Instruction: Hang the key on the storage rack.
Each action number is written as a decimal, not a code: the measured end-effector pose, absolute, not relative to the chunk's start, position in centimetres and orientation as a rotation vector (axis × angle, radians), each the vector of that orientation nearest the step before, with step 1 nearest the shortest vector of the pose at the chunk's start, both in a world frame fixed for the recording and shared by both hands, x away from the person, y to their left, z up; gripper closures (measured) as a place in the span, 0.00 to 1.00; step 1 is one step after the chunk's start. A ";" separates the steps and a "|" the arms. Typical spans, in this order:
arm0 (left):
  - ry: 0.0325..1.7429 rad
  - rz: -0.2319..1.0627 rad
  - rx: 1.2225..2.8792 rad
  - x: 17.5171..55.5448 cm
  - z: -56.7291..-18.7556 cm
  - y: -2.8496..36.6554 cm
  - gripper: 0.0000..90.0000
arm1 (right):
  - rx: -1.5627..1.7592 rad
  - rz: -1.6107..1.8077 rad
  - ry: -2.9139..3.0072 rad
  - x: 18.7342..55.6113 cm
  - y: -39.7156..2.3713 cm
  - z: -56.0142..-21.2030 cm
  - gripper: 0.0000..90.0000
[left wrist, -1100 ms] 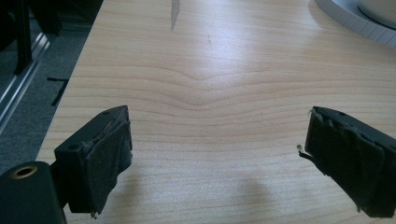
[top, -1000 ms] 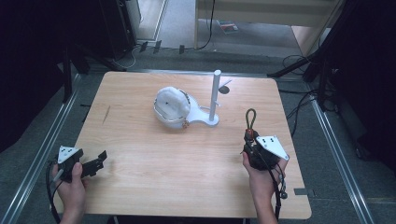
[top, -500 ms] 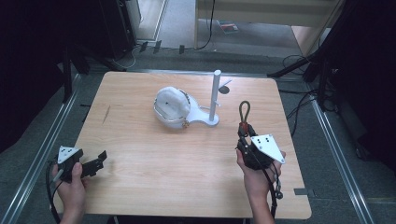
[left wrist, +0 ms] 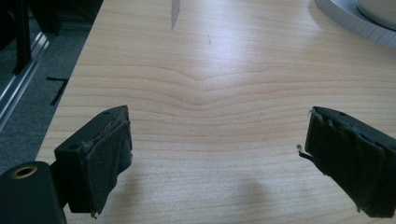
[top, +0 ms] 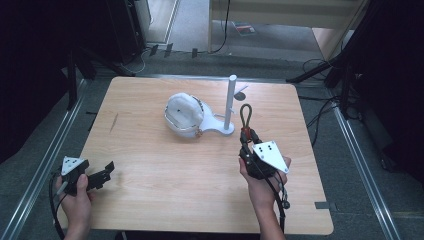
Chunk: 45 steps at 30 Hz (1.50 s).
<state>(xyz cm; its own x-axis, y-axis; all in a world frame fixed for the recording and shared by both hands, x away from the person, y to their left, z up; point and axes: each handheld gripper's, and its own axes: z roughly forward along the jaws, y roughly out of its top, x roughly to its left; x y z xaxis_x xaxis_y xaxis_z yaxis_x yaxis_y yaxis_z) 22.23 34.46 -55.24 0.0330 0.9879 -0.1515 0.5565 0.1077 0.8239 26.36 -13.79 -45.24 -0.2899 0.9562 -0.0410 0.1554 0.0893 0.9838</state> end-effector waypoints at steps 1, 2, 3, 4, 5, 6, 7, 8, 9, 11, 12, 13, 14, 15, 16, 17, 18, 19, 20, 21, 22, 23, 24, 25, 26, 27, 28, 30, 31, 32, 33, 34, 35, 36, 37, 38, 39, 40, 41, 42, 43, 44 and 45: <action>1.621 0.712 1.546 22.2 -55.2 34.5 0.09 | 1.129 1.287 1.584 26.4 -13.6 -45.3 0.78; 1.621 0.713 1.545 22.2 -55.2 34.5 0.09 | 1.124 1.284 1.585 26.5 -13.5 -45.3 0.78; 1.620 0.713 1.545 22.2 -55.2 34.5 0.09 | 1.125 1.284 1.588 26.6 -13.3 -45.4 0.78; 1.621 0.714 1.545 22.2 -55.2 34.4 0.09 | 1.126 1.284 1.592 26.7 -13.2 -45.5 0.78; 1.621 0.714 1.545 22.2 -55.2 34.4 0.09 | 1.125 1.285 1.596 26.7 -13.0 -45.5 0.78; 1.621 0.714 1.545 22.2 -55.2 34.4 0.09 | 1.121 1.285 1.599 26.8 -12.9 -45.6 0.78; 1.621 0.714 1.544 22.2 -55.2 34.5 0.09 | 1.123 1.284 1.605 26.9 -12.7 -45.7 0.78; 1.621 0.713 1.544 22.2 -55.2 34.5 0.09 | 1.121 1.284 1.610 27.0 -12.5 -45.7 0.78; 1.620 0.712 1.544 22.2 -55.2 34.5 0.09 | 1.123 1.287 1.612 27.1 -12.4 -45.8 0.78; 1.621 0.712 1.544 22.2 -55.2 34.5 0.09 | 1.126 1.296 1.617 27.2 -12.1 -45.9 0.78; 1.621 0.712 1.545 22.2 -55.2 34.5 0.09 | 1.128 1.295 1.616 27.3 -12.0 -45.9 0.78; 1.621 0.712 1.545 22.2 -55.2 34.5 0.09 | 1.126 1.296 1.618 27.4 -11.9 -46.0 0.78; 1.621 0.712 1.545 22.2 -55.2 34.5 0.09 | 1.129 1.295 1.619 27.5 -11.8 -46.0 0.78; 1.619 0.712 1.543 22.2 -55.2 34.5 0.09 | 1.131 1.292 1.621 27.6 -11.8 -46.1 0.78; 1.619 0.711 1.542 22.2 -55.2 34.5 0.09 | 1.137 1.295 1.624 27.7 -11.7 -46.2 0.77; 1.620 0.711 1.542 22.2 -55.2 34.5 0.09 | 1.141 1.296 1.626 27.9 -11.6 -46.3 0.78; 1.619 0.710 1.542 22.2 -55.2 34.5 0.09 | 1.144 1.289 1.626 28.0 -11.6 -46.3 0.77; 1.619 0.711 1.542 22.2 -55.2 34.5 0.09 | 1.150 1.291 1.629 28.1 -11.5 -46.4 0.78; 1.619 0.711 1.542 22.2 -55.2 34.5 0.09 | 1.154 1.288 1.632 28.2 -11.4 -46.5 0.77; 1.619 0.711 1.542 22.2 -55.2 34.5 0.09 | 1.159 1.289 1.630 28.3 -11.4 -46.6 0.77; 1.619 0.711 1.542 22.2 -55.2 34.5 0.09 | 1.161 1.284 1.631 28.4 -11.3 -46.7 0.77; 1.619 0.710 1.542 22.2 -55.2 34.5 0.09 | 1.163 1.277 1.633 28.5 -11.3 -46.8 0.77; 1.620 0.710 1.540 22.2 -55.2 34.5 0.09 | 1.167 1.274 1.632 28.6 -11.3 -46.9 0.77; 1.619 0.710 1.540 22.2 -55.2 34.5 0.09 | 1.173 1.273 1.631 28.7 -11.3 -46.9 0.77; 1.619 0.709 1.540 22.2 -55.2 34.5 0.09 | 1.174 1.270 1.633 28.8 -11.3 -47.0 0.77; 1.619 0.709 1.542 22.2 -55.2 34.5 0.09 | 1.179 1.268 1.635 28.9 -11.3 -47.1 0.77; 1.619 0.710 1.542 22.2 -55.2 34.5 0.09 | 1.180 1.265 1.634 29.0 -11.3 -47.1 0.77; 1.619 0.710 1.541 22.2 -55.2 34.5 0.09 | 1.187 1.265 1.636 29.1 -11.3 -47.3 0.77; 1.619 0.709 1.540 22.2 -55.2 34.5 0.09 | 1.192 1.261 1.639 29.2 -11.4 -47.3 0.77; 1.619 0.709 1.540 22.2 -55.2 34.5 0.09 | 1.192 1.260 1.639 29.3 -11.4 -47.4 0.77; 1.619 0.709 1.540 22.2 -55.2 34.5 0.09 | 1.197 1.258 1.644 29.4 -11.3 -47.5 0.77; 1.619 0.710 1.540 22.2 -55.2 34.5 0.09 | 1.197 1.256 1.647 29.5 -11.3 -47.6 0.77; 1.620 0.710 1.541 22.2 -55.2 34.5 0.09 | 1.201 1.251 1.650 29.6 -11.3 -47.7 0.77; 1.619 0.710 1.541 22.2 -55.2 34.5 0.09 | 1.204 1.250 1.650 29.6 -11.3 -47.8 0.77; 1.620 0.710 1.541 22.2 -55.2 34.5 0.09 | 1.207 1.249 1.653 29.7 -11.3 -47.9 0.77; 1.620 0.710 1.540 22.2 -55.2 34.5 0.09 | 1.210 1.250 1.653 29.8 -11.2 -48.0 0.77; 1.619 0.710 1.540 22.2 -55.2 34.5 0.09 | 1.212 1.249 1.655 29.8 -11.2 -48.0 0.77; 1.619 0.710 1.540 22.2 -55.2 34.5 0.09 | 1.216 1.248 1.655 29.9 -11.2 -48.1 0.77; 1.620 0.711 1.540 22.2 -55.2 34.5 0.09 | 1.213 1.247 1.656 29.9 -11.2 -48.1 0.77; 1.619 0.712 1.541 22.2 -55.2 34.5 0.09 | 1.214 1.244 1.659 30.0 -11.2 -48.2 0.77; 1.619 0.712 1.542 22.2 -55.2 34.5 0.09 | 1.215 1.242 1.659 30.0 -11.2 -48.2 0.77; 1.619 0.711 1.542 22.2 -55.2 34.5 0.09 | 1.216 1.239 1.662 30.1 -11.1 -48.3 0.77; 1.619 0.712 1.541 22.2 -55.2 34.5 0.09 | 1.213 1.239 1.668 30.2 -11.1 -48.4 0.77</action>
